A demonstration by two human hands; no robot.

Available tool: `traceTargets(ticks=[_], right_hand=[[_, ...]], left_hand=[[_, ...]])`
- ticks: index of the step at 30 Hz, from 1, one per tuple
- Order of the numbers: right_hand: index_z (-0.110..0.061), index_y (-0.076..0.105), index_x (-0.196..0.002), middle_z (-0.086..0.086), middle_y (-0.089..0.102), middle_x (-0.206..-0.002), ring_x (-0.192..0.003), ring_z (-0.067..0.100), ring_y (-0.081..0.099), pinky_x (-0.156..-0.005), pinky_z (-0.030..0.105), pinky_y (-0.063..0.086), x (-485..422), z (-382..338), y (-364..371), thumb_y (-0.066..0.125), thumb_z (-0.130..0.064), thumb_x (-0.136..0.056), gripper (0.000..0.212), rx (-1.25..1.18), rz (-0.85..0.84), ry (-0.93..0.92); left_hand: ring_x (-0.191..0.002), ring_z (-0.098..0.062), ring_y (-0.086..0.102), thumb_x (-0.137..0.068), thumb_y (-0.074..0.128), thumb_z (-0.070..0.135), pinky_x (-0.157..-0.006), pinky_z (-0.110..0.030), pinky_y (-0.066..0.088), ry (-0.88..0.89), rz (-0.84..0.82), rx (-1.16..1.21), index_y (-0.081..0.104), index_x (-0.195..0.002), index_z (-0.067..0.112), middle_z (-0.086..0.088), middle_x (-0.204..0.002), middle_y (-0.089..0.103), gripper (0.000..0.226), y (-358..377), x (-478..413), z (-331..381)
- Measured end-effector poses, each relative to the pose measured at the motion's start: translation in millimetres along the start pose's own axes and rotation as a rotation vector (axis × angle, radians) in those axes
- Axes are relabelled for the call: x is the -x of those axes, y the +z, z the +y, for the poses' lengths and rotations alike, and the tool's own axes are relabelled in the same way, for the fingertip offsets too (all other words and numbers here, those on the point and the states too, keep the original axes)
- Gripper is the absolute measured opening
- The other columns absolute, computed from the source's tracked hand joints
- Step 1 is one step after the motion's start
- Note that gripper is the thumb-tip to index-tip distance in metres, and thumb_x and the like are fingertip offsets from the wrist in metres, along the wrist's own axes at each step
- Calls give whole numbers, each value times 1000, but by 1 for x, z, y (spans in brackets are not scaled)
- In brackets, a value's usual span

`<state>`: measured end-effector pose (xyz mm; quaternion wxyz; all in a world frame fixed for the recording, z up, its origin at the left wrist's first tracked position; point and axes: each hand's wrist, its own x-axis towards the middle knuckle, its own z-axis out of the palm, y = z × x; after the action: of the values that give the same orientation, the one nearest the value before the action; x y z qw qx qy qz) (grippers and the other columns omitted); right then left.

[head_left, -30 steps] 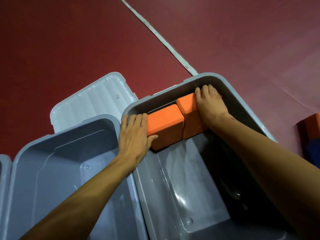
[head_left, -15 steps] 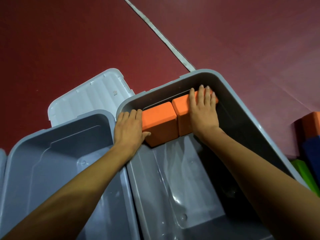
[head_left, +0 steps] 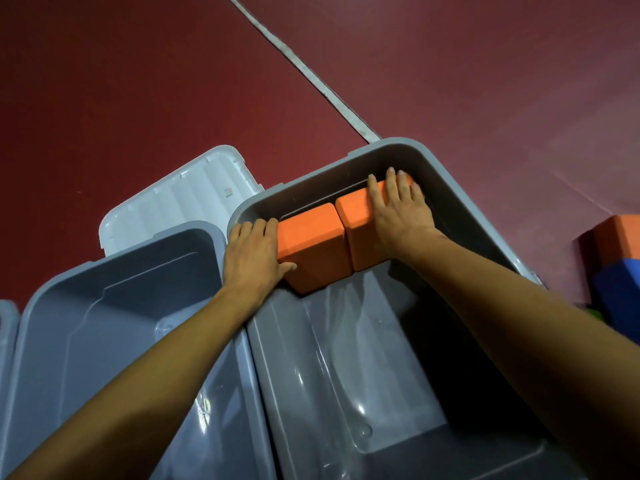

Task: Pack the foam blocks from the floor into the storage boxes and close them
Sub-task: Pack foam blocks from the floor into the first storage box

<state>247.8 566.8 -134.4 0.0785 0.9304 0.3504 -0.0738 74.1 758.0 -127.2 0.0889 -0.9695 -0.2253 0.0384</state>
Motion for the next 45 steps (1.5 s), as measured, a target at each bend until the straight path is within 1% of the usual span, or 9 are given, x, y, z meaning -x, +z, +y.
traceTargets(ticks=[3, 6, 11, 15, 18, 29, 38, 41, 45], right_hand=[[-12, -17, -157, 25, -8, -164, -153, 40, -2, -124, 51, 9, 10, 10, -16, 65, -29, -90, 107, -3, -19, -15], [-11, -13, -158, 24, -7, -165, -153, 40, -3, -124, 52, 8, 29, 20, -37, 65, -28, -90, 105, -5, -11, -44], [-11, -5, -160, 20, -6, -166, -153, 39, -3, -124, 53, 7, 67, 26, -73, 64, -32, -90, 100, 5, -64, -101], [-14, -1, -160, 15, -2, -167, -153, 39, -2, -124, 54, 7, 96, 25, -106, 63, -38, -91, 98, -44, -94, -96], [-16, 0, -160, 14, -1, -167, -153, 39, -1, -123, 55, 6, 122, 20, -126, 63, -41, -90, 97, -72, -112, -84], [-20, 0, -160, 10, 1, -167, -152, 40, 3, -121, 59, 7, 256, 23, -184, 60, -35, -91, 93, -87, -218, -77], [-25, 5, -160, 9, 9, -167, -151, 38, 14, -121, 58, 10, 388, 54, -253, 68, -41, -89, 96, -217, -258, 33], [-25, 6, -160, 8, 8, -167, -151, 38, 16, -120, 57, 12, 428, 74, -266, 67, -44, -89, 96, -228, -218, 91], [-23, 8, -160, 10, 13, -166, -148, 37, 24, -119, 57, 17, 483, 108, -270, 69, -48, -86, 99, -202, -174, 195]], left_hand=[[-125, -29, 51, -69, 70, 77, -113, -44, 33, -4, -23, 16, 40, -144, 19, -6, -136, 56, 99, -5, 3, 2], [-141, -30, 38, -73, 57, 84, -120, -48, 23, 2, -29, 27, 22, -156, 16, -9, -154, 39, 114, -19, 11, 9], [-149, -28, 25, -82, 48, 82, -123, -49, 17, 35, 4, 128, 19, -159, 17, -7, -163, 26, 105, -66, 22, 43], [-147, -27, 28, -83, 53, 75, -119, -48, 25, 68, -33, 176, 24, -158, 21, -4, -162, 30, 97, -113, 24, 68], [-145, -30, 30, -85, 58, 68, -115, -50, 31, 25, -158, 256, 24, -157, 26, -4, -162, 28, 89, -133, 43, 75], [-135, -31, 43, -87, 60, 64, -104, -51, 40, 31, -277, 377, 38, -148, 30, -4, -150, 44, 73, -228, 162, 82], [-129, -34, 50, -85, 57, 67, -103, -52, 45, 185, -354, 371, 43, -146, 24, -10, -146, 49, 76, -319, 234, 125], [-127, -35, 52, -76, 54, 74, -100, -53, 47, 288, -322, 366, 42, -147, 26, -10, -147, 50, 87, -348, 248, 156], [-138, -37, 43, -67, 49, 75, -110, -51, 39, 405, -264, 376, 36, -153, 25, -13, -152, 44, 100, -379, 276, 211]])
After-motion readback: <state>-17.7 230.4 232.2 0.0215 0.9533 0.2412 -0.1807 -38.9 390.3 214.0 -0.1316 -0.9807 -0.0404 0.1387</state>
